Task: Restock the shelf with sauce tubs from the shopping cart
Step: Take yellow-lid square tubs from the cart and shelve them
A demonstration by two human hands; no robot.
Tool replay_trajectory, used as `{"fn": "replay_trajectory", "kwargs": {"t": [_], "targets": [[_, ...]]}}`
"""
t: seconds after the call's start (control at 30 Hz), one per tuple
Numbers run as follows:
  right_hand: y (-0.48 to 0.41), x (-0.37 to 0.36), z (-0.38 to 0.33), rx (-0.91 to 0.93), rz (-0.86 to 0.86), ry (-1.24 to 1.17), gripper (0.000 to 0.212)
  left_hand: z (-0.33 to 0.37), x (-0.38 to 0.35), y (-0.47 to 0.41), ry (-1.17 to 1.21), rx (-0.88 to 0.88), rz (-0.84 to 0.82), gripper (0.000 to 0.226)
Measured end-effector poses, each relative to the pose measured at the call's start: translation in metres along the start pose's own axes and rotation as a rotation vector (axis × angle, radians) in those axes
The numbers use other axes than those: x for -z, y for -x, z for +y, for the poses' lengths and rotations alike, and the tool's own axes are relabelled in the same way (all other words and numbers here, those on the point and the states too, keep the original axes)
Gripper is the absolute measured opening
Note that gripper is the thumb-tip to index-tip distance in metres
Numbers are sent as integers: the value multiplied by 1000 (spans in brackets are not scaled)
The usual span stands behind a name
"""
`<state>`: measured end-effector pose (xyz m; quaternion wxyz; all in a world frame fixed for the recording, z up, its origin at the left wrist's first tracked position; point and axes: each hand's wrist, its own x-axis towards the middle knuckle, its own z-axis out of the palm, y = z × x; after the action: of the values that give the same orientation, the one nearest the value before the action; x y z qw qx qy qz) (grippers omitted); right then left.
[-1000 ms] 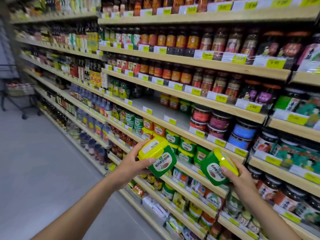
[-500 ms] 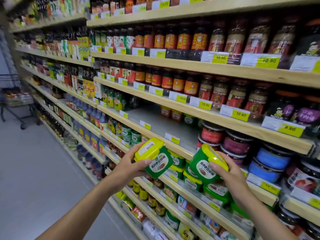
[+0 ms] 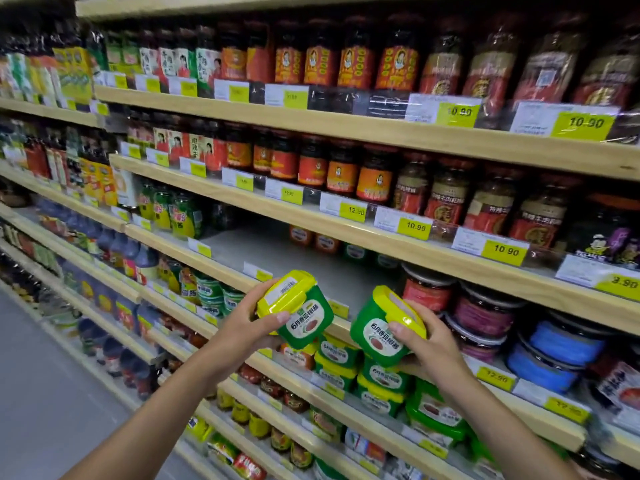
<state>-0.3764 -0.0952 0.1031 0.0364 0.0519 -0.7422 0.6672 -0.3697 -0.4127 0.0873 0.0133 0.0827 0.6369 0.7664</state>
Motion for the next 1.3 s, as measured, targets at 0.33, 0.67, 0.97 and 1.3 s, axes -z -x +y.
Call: {"fn": "replay_trajectory", "kwargs": {"t": [0.33, 0.67, 0.97, 1.3], "targets": [[-19, -74, -4, 21, 231, 132, 53, 5, 75, -79, -18, 25, -225, 80], [-43, -107, -24, 24, 377, 562, 117, 5, 113, -111, -100, -9, -350, 84], [-107, -113, -23, 4, 400, 696, 81, 0, 134, -119, -141, -85, -368, 82], [-156, -113, 1, -105, 263, 849, 73, 8, 147, -136, -253, -156, -336, 82]]}}
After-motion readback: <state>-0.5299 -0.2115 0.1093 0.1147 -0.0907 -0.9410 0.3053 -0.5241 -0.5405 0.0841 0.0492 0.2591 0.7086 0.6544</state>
